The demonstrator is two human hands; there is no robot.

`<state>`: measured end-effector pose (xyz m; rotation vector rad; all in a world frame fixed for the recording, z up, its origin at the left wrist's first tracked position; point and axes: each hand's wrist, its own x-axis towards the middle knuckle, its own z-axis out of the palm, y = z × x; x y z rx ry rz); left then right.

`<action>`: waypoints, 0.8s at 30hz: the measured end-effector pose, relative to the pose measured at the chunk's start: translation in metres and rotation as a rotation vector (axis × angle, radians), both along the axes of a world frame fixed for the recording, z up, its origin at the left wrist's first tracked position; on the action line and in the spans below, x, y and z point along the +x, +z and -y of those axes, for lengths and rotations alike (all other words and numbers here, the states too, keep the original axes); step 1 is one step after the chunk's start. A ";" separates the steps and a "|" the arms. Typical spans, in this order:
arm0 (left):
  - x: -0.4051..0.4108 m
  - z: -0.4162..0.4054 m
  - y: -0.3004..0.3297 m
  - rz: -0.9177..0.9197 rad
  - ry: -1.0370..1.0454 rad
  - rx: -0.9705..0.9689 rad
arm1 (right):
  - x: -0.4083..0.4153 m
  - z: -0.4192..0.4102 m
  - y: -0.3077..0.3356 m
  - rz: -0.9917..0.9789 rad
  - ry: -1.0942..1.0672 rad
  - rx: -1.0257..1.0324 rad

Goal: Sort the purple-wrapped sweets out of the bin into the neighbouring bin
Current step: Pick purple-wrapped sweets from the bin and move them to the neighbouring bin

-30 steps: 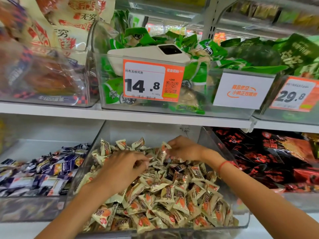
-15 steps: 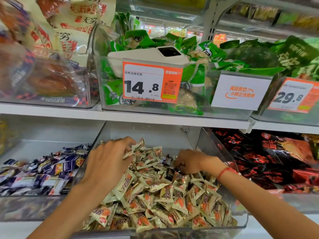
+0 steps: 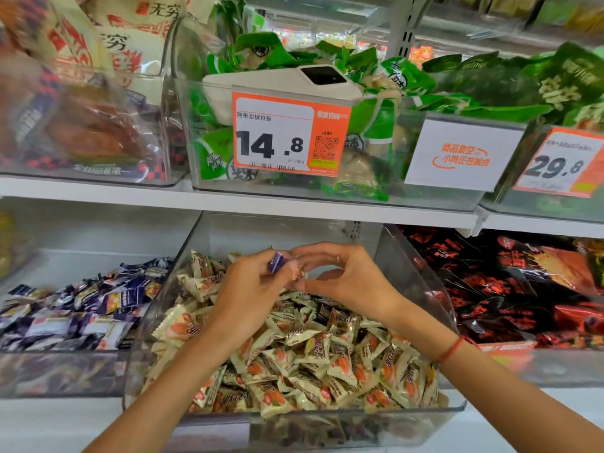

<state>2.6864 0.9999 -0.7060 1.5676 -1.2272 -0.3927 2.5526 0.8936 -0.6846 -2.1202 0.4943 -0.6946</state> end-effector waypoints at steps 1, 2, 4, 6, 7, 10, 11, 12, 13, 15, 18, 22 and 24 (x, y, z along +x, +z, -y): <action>0.003 -0.003 -0.002 0.042 0.036 -0.011 | -0.002 0.006 -0.001 -0.069 -0.005 0.003; 0.006 -0.005 -0.005 0.090 0.061 -0.013 | -0.002 0.014 -0.003 -0.170 -0.037 -0.046; 0.007 -0.010 -0.009 0.134 0.067 0.003 | -0.001 0.033 -0.012 -0.453 -0.115 -0.273; 0.004 -0.012 -0.012 0.169 0.056 0.025 | 0.004 0.047 -0.023 -0.800 -0.106 -0.381; 0.003 -0.012 -0.014 0.201 0.055 0.043 | 0.008 0.050 -0.028 -0.958 -0.061 -0.380; 0.001 -0.013 -0.019 0.292 0.066 0.076 | 0.021 0.051 -0.032 -1.163 0.055 -0.374; 0.001 -0.013 -0.020 0.287 0.061 0.075 | 0.024 0.051 -0.030 -1.174 0.068 -0.388; 0.002 -0.014 -0.021 0.273 0.053 0.067 | 0.026 0.049 -0.026 -1.164 0.066 -0.401; 0.003 -0.014 -0.022 0.267 0.048 0.054 | 0.025 0.050 -0.023 -1.132 0.042 -0.395; 0.004 -0.013 -0.025 0.283 0.048 0.035 | 0.020 0.053 -0.018 -0.994 -0.054 -0.354; 0.005 -0.010 -0.027 0.309 0.071 0.038 | 0.001 0.056 -0.011 -0.623 -0.229 -0.254; 0.004 -0.009 -0.027 0.300 0.075 0.012 | -0.015 0.028 0.010 -0.185 -0.119 0.231; 0.003 -0.009 -0.027 0.281 0.088 -0.005 | -0.011 0.014 0.016 -0.154 -0.063 0.311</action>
